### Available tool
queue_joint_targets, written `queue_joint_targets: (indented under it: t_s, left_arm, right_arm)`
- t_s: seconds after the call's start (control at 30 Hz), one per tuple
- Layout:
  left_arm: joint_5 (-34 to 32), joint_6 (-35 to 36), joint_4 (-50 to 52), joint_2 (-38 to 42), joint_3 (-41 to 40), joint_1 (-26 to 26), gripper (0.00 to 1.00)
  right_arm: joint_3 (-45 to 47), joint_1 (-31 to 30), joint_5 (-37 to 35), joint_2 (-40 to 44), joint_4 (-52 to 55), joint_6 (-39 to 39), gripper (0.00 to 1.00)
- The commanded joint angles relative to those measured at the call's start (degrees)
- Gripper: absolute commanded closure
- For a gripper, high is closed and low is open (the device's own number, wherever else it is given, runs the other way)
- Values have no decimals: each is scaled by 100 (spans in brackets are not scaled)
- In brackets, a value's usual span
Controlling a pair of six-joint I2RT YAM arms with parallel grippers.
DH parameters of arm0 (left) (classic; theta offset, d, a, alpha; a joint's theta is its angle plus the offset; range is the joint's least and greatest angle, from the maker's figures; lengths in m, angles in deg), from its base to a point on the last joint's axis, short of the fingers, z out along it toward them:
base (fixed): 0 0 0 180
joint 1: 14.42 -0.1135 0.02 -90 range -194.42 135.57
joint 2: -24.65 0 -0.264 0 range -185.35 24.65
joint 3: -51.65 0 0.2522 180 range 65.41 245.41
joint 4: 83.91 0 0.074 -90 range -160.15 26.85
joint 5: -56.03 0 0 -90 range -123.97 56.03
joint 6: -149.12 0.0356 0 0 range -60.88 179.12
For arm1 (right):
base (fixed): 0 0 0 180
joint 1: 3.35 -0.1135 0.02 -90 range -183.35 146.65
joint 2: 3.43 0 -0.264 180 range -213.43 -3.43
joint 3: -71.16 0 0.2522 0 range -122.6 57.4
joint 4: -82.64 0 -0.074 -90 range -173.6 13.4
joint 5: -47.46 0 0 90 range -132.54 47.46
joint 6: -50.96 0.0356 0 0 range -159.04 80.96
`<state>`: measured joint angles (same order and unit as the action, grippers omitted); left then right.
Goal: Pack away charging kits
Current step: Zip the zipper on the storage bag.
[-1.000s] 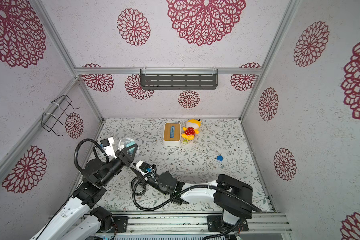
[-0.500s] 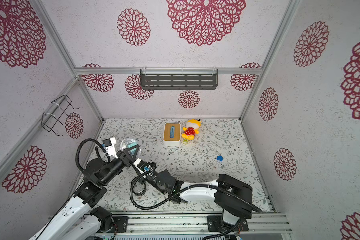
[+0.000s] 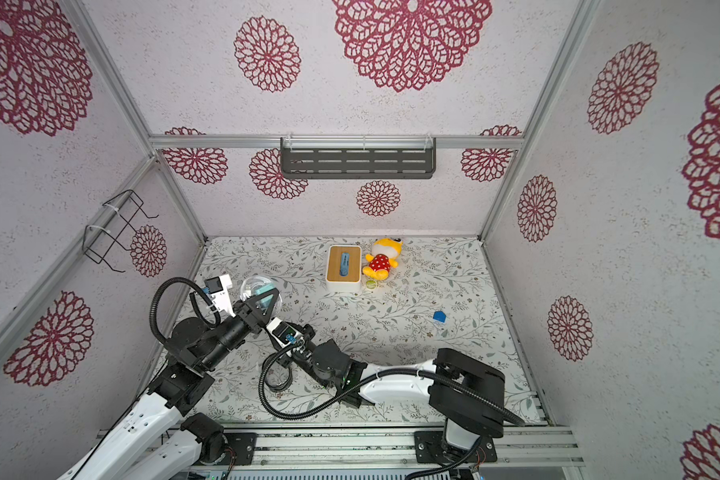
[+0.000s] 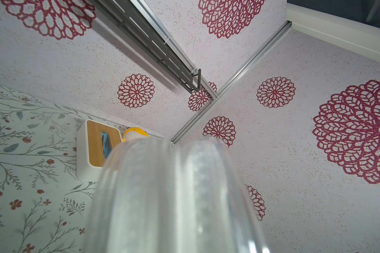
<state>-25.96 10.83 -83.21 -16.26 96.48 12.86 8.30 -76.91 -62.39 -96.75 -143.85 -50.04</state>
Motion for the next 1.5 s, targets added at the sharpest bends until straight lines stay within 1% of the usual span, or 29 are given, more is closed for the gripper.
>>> queue_joint_targets:
  t_s: [0.0, 0.33, 0.5, 0.83, 1.07, 1.3, 1.47]
  left_arm:
    - [54, -40, -285, -14, -39, 23, 100]
    - [38, -48, -320, -7, -66, 22, 100]
    - [35, -49, -311, -16, -66, 27, 100]
    - [78, -49, -363, -136, -57, 22, 100]
    - [63, -49, -364, -144, -55, 22, 100]
    - [60, -51, -373, -168, -66, 22, 100]
    - [68, -57, -390, -195, -66, 27, 100]
  right_arm:
    - [-17, 6, -212, 288, -272, -89, 74]
    - [59, 8, -369, 288, -330, -99, 73]
    - [58, 24, -325, 331, -312, -89, 73]
    - [-270, 22, 118, 517, 209, 68, 73]
    - [-468, 8, 200, 259, 254, 237, 80]
    - [-631, 15, 5, 157, 277, 276, 84]
    - [-705, 19, -97, 103, 283, 317, 90]
